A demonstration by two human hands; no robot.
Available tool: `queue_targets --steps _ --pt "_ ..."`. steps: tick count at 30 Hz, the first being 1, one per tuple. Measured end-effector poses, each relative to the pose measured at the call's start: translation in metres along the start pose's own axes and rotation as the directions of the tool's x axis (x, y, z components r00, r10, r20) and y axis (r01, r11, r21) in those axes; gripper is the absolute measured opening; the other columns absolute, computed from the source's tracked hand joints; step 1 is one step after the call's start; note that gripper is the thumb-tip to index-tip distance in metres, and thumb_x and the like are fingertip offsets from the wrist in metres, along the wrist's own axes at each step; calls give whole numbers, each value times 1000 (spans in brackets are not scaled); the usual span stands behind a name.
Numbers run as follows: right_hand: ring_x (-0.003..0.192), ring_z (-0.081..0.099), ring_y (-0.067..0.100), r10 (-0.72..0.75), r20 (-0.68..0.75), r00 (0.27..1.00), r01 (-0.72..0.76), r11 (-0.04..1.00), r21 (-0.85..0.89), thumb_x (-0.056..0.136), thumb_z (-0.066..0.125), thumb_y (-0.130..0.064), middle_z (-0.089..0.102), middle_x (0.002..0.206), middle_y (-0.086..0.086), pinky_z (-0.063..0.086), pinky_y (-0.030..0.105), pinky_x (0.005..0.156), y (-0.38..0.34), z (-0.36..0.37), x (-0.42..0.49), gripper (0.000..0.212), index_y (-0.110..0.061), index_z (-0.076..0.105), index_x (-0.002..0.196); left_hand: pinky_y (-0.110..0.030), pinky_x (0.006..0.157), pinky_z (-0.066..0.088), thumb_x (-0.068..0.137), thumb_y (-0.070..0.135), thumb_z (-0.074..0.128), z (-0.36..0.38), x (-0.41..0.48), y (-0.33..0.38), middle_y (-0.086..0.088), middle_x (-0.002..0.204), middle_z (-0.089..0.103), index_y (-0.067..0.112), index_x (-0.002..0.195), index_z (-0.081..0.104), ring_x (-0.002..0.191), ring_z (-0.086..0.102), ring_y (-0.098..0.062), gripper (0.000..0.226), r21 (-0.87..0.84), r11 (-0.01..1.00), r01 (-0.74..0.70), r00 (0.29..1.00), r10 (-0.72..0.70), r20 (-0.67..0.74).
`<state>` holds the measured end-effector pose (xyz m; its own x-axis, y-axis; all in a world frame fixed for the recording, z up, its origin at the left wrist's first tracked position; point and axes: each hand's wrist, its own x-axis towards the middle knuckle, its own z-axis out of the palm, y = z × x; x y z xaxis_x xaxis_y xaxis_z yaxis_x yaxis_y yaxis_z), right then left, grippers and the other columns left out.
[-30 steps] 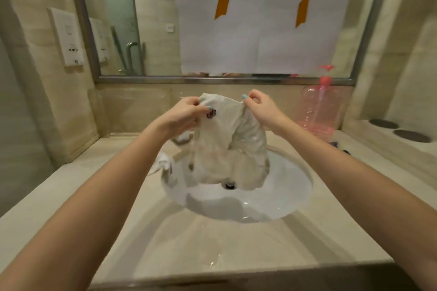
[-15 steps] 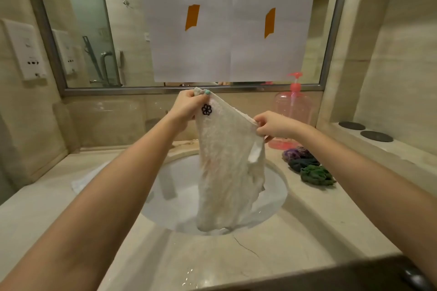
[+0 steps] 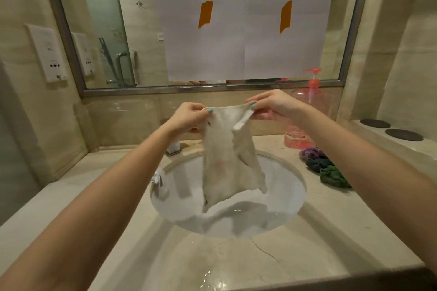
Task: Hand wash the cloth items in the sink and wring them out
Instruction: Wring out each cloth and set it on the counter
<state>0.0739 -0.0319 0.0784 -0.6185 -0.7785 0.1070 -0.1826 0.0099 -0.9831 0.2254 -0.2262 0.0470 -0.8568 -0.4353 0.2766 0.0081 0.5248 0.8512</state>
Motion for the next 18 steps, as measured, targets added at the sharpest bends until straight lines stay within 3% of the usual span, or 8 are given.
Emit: queue_targets --steps 2,4,7,9,11,14,16,18 --pt "91 68 24 -57 19 998 57 998 39 88 53 16 66 108 20 60 27 76 -7 12 5 28 12 60 115 -23 66 59 100 18 54 11 0 8 -11 88 56 0 98 62 76 61 -15 20 -171 985 7 1000 -3 26" --pt "87 70 21 -117 -32 993 115 992 -50 88 60 10 68 108 20 59 23 73 -12 25 8 26 11 62 114 -26 74 59 100 20 53 25 -1 17 -8 91 59 5 98 59 82 63 -13 17 -296 955 -15 994 46 98" --pt "81 70 21 -199 -144 969 158 953 -259 88 69 -7 69 96 17 59 24 68 -15 40 7 21 6 66 104 -35 85 58 91 27 68 47 2 19 -6 101 61 9 109 54 94 63 -17 30 -122 991 -56 992 70 109" --pt "73 69 20 -219 -178 959 161 942 -294 88 69 -10 67 87 16 59 23 63 -13 43 4 21 8 65 98 -37 81 55 87 18 70 52 5 18 -5 94 61 11 102 55 88 61 -19 22 39 994 -102 994 101 41" --pt "64 67 17 -235 -192 953 148 913 -381 89 69 -13 66 79 15 58 22 57 -8 40 0 20 5 65 94 -32 72 54 89 10 65 49 6 16 -1 79 56 10 89 58 76 57 -16 7 21 989 -146 987 144 66" --pt "59 57 13 -290 -185 939 132 801 -585 90 68 -24 62 69 7 50 22 53 2 29 -6 22 -3 67 88 -17 59 47 94 15 63 40 5 15 3 68 49 4 89 62 62 50 -4 12 -80 985 -155 980 163 115" --pt "66 54 14 -296 -137 945 153 772 -617 91 66 -30 60 73 7 48 28 63 6 23 -9 23 -7 67 90 -16 61 46 95 22 62 36 3 16 -1 73 56 1 100 66 64 52 -2 22 -117 981 -156 978 170 124" --pt "78 58 16 -270 -77 960 183 810 -557 93 62 -31 62 84 9 52 32 73 8 22 -13 25 -6 66 96 -20 68 50 96 25 60 37 4 16 -8 86 61 4 107 65 76 57 -9 24 -198 969 -146 979 170 111"
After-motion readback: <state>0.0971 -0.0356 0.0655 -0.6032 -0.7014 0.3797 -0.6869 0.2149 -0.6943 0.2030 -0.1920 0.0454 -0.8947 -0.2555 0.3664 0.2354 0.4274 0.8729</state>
